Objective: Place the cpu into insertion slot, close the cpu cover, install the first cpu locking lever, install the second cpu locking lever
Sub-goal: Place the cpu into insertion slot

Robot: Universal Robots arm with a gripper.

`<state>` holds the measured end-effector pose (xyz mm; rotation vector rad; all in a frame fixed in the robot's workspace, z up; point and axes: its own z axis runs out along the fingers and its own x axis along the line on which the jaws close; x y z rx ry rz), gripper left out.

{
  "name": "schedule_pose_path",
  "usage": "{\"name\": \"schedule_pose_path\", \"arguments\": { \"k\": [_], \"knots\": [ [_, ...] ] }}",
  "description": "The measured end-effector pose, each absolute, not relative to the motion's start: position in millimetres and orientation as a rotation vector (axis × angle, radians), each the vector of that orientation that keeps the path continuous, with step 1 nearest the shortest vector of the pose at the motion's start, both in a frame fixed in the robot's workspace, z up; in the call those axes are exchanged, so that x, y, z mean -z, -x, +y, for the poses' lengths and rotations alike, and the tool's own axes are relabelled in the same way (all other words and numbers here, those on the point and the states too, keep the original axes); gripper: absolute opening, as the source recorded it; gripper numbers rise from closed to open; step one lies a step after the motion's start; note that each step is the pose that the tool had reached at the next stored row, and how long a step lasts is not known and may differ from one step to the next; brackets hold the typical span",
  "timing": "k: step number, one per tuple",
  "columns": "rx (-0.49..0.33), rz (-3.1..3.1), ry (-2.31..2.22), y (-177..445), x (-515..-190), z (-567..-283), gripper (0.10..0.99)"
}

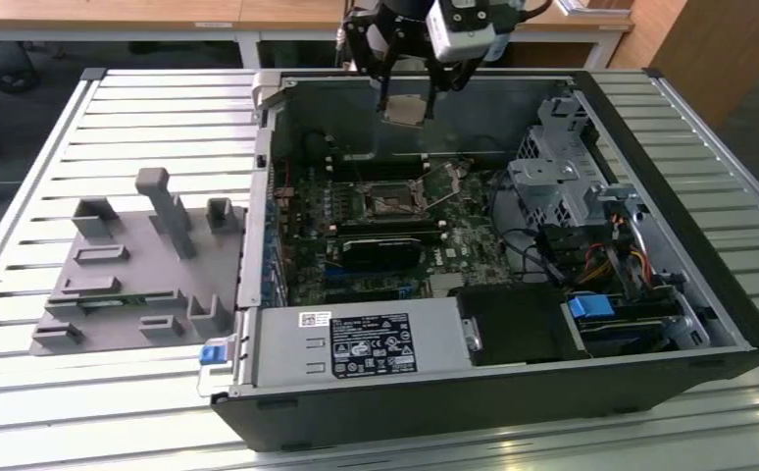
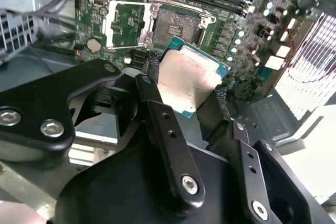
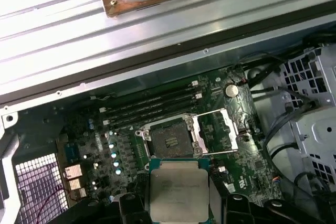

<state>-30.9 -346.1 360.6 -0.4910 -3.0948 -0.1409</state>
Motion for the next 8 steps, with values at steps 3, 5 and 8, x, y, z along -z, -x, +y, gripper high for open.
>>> {"name": "schedule_pose_path", "arguments": {
  "k": [3, 5, 8],
  "knots": [
    [0.141, -3.083, 0.575, 30.9, -360.2, -346.1, 0.537],
    [0.140, -3.074, 0.631, 30.9, -359.9, -346.1, 0.537],
    [0.140, -3.058, 0.712, 30.9, -359.6, -346.1, 0.537]
  ]
}}
